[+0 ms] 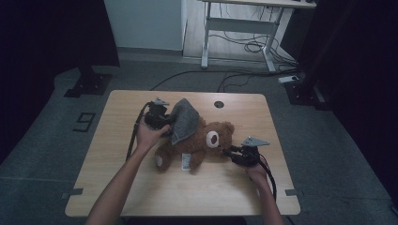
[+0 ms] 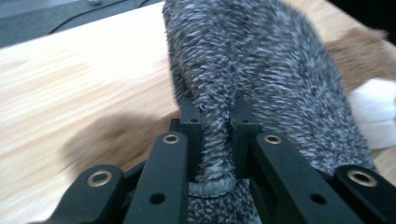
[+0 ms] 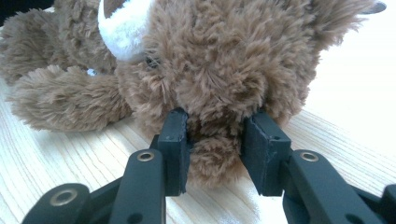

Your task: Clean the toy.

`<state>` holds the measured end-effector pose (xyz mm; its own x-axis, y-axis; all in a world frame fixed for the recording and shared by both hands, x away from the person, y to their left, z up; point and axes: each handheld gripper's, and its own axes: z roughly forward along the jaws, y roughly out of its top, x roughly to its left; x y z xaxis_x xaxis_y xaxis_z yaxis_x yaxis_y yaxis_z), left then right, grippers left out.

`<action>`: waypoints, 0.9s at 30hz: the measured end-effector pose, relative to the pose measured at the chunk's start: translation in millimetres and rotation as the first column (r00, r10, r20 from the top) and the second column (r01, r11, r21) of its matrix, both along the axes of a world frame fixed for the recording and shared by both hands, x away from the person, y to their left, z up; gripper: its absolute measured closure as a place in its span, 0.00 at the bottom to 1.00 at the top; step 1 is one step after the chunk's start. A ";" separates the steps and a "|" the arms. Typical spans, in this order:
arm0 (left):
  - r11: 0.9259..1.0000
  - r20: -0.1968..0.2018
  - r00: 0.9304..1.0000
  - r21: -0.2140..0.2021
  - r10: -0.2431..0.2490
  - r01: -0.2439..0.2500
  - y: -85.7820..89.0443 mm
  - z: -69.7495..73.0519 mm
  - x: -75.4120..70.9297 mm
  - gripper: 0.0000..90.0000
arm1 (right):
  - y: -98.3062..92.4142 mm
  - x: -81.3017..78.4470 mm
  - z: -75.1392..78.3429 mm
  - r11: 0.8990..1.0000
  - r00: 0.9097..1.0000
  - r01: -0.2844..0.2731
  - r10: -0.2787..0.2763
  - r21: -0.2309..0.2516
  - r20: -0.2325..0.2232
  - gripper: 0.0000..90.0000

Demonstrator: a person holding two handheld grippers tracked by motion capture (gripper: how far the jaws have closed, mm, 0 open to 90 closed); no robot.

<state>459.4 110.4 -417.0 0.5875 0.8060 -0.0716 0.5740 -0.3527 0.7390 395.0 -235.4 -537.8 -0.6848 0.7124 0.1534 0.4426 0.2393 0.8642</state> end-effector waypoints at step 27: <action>0.998 0.016 0.998 0.026 -0.063 0.062 -44.4 -33.4 -21.9 0.90 | -3.2 -7.1 27.0 0.990 0.992 0.115 -0.119 0.086 0.041 0.24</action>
<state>437.6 65.9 -450.4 0.6379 0.7690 -0.0409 0.5376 -0.4066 0.7387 387.9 -238.6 -510.8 -0.6052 0.7740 0.1862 0.4230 0.1144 0.8989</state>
